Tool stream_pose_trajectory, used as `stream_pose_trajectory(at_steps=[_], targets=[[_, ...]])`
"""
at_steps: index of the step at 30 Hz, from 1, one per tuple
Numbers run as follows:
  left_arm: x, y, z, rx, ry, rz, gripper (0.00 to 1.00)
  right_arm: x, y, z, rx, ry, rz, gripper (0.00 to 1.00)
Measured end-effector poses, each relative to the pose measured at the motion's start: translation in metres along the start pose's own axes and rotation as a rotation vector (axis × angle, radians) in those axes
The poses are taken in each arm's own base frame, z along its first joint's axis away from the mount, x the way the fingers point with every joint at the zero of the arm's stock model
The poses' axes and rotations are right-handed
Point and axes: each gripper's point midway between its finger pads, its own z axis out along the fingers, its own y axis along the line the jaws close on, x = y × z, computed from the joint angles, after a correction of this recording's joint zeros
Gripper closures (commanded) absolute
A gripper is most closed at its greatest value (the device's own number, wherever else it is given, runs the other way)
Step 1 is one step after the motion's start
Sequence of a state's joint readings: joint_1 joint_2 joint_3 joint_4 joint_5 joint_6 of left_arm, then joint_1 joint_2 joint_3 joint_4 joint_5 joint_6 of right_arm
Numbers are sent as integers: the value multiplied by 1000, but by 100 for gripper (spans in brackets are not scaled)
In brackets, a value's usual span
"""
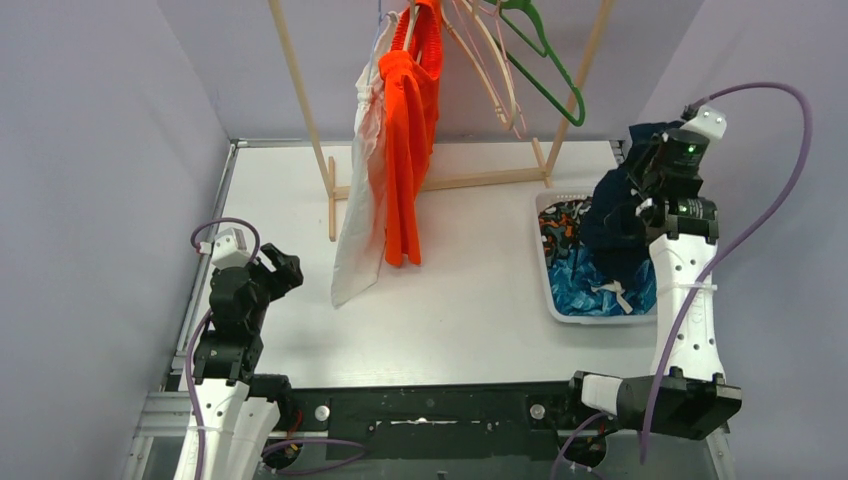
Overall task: Remove the shorts from the hanger
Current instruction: Place the shorts in the basket.
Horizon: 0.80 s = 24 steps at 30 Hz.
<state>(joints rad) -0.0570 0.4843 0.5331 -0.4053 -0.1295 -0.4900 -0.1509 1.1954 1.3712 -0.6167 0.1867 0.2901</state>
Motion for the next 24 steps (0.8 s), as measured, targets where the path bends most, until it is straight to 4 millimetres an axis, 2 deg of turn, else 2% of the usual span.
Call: stream_pose_trajectory(at_steps=[2, 3, 4, 6, 11, 13, 15, 18, 20, 21, 24], targets=[[0, 0, 0, 0, 0, 0, 28, -27, 10, 3, -37, -43, 34, 100], [0, 0, 0, 0, 0, 0, 28, -34, 15, 3, -58, -62, 53, 100], [0, 0, 0, 0, 0, 0, 28, -33, 18, 2, -77, -74, 68, 100], [0, 0, 0, 0, -1, 0, 28, -16, 20, 3, -104, -75, 97, 100], [-1, 0, -1, 2, -5, 0, 28, 94, 5, 28, -52, 156, 91, 99], [-1, 0, -1, 3, -5, -1, 28, 131, 4, 38, -45, 262, 69, 100], [-2, -1, -1, 4, -7, -1, 28, 163, 5, 45, -55, 356, 54, 100], [-2, -1, -1, 7, -7, -1, 28, 192, 5, 51, -59, 455, 25, 100], [-2, -2, -1, 9, -10, -1, 28, 194, 7, 54, -67, 502, -2, 98], [-3, -2, -2, 11, -12, -2, 28, 188, 9, 56, -68, 514, -16, 96], [-4, -2, -2, 14, -18, -3, 28, 151, 19, 66, -90, 466, -40, 90]])
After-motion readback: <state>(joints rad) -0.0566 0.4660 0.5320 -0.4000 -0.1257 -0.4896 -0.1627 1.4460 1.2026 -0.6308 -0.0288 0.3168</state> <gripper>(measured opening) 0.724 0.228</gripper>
